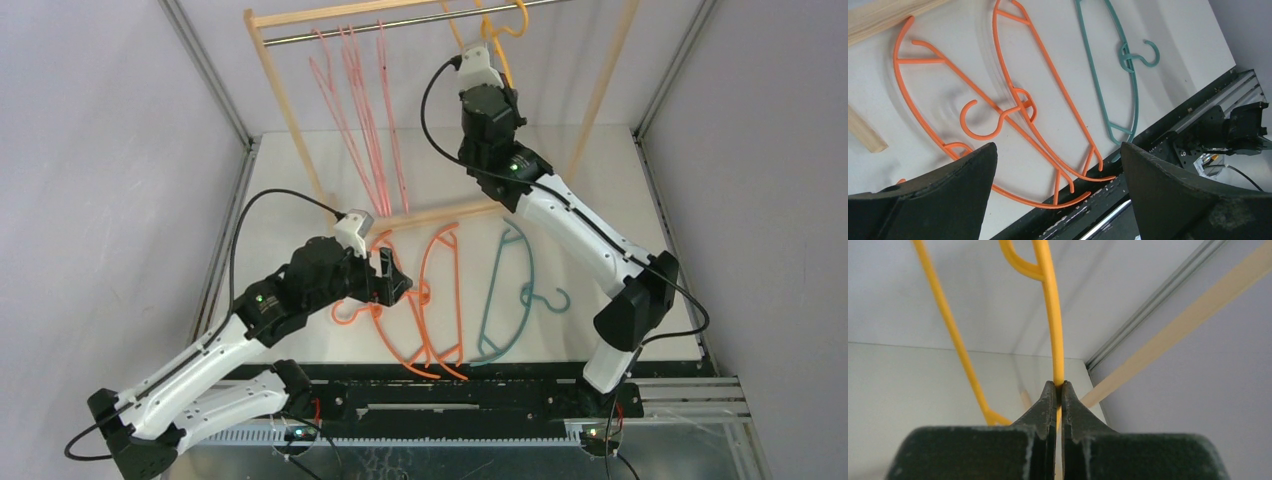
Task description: Organize the hangers
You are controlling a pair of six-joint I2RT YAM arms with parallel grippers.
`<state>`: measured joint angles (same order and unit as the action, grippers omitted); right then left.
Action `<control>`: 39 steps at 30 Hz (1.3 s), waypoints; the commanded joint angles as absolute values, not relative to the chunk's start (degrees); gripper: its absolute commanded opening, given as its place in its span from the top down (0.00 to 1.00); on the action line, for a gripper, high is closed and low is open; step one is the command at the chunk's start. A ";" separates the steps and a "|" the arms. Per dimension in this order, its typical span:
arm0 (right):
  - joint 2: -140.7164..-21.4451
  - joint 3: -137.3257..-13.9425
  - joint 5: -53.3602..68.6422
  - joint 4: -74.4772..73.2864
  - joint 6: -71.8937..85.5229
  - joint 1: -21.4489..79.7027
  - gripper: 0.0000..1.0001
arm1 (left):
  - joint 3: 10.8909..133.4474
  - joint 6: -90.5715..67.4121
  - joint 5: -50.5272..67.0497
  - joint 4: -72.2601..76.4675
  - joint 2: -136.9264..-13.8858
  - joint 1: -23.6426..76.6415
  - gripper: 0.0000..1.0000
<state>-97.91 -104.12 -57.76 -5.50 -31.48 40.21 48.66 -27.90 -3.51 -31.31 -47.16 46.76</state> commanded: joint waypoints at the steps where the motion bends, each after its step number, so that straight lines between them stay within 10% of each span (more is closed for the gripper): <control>1: -98.49 -106.17 -56.55 -8.78 -26.86 40.09 1.00 | 49.79 -26.61 -4.52 -31.22 -44.81 45.68 0.03; 10: -101.14 -108.94 -56.60 -11.07 -26.28 39.97 0.98 | 50.23 -26.13 -3.54 -31.11 -45.54 44.61 0.03; 15: -100.32 -107.62 -60.33 -9.81 -25.22 40.42 0.46 | 50.37 -26.10 -3.41 -30.39 -46.45 44.39 0.03; 19: -95.24 -106.17 -57.08 -15.73 -19.44 40.56 0.30 | 50.67 -26.17 -3.48 -29.99 -47.22 44.38 0.02; 29: -74.12 -100.82 -33.47 -36.20 -3.48 42.56 0.06 | 50.15 -27.72 -5.49 -28.59 -48.58 44.38 0.01; 39: -51.71 -85.78 -32.37 -57.06 21.81 43.41 0.03 | 49.73 -29.71 -6.64 -26.76 -50.04 44.38 0.01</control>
